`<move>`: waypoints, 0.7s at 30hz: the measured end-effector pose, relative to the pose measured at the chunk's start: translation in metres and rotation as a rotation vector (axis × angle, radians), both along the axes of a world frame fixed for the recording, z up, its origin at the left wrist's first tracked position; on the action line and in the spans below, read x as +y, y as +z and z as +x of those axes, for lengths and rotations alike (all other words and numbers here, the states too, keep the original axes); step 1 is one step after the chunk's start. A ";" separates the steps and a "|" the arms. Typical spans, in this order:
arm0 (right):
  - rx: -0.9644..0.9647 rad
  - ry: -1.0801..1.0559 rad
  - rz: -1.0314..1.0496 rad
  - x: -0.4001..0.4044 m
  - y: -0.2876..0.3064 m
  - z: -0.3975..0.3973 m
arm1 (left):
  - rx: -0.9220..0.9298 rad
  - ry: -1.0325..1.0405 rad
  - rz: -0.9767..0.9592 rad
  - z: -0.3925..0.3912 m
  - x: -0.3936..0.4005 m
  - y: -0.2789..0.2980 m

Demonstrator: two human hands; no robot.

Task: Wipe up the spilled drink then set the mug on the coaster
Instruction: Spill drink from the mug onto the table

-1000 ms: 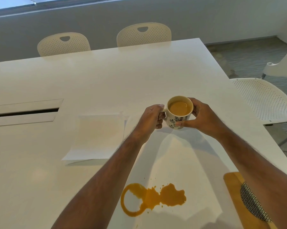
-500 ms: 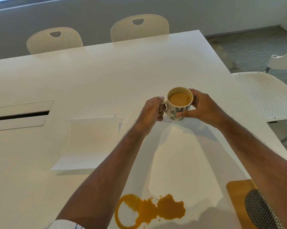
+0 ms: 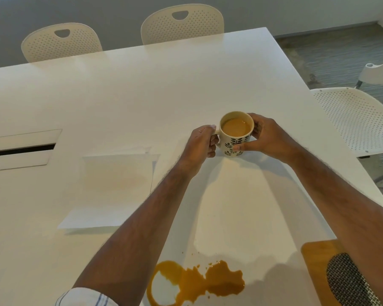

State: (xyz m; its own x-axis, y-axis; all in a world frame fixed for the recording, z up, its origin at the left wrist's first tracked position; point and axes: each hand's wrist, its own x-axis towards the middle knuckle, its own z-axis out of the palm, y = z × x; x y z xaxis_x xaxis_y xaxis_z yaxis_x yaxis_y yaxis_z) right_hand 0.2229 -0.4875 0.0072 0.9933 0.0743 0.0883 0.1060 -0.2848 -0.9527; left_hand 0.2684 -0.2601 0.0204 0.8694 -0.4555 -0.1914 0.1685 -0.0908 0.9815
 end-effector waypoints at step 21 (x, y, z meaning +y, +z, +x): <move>0.029 -0.001 -0.057 0.003 -0.011 0.002 | 0.025 -0.004 0.017 0.003 0.003 -0.012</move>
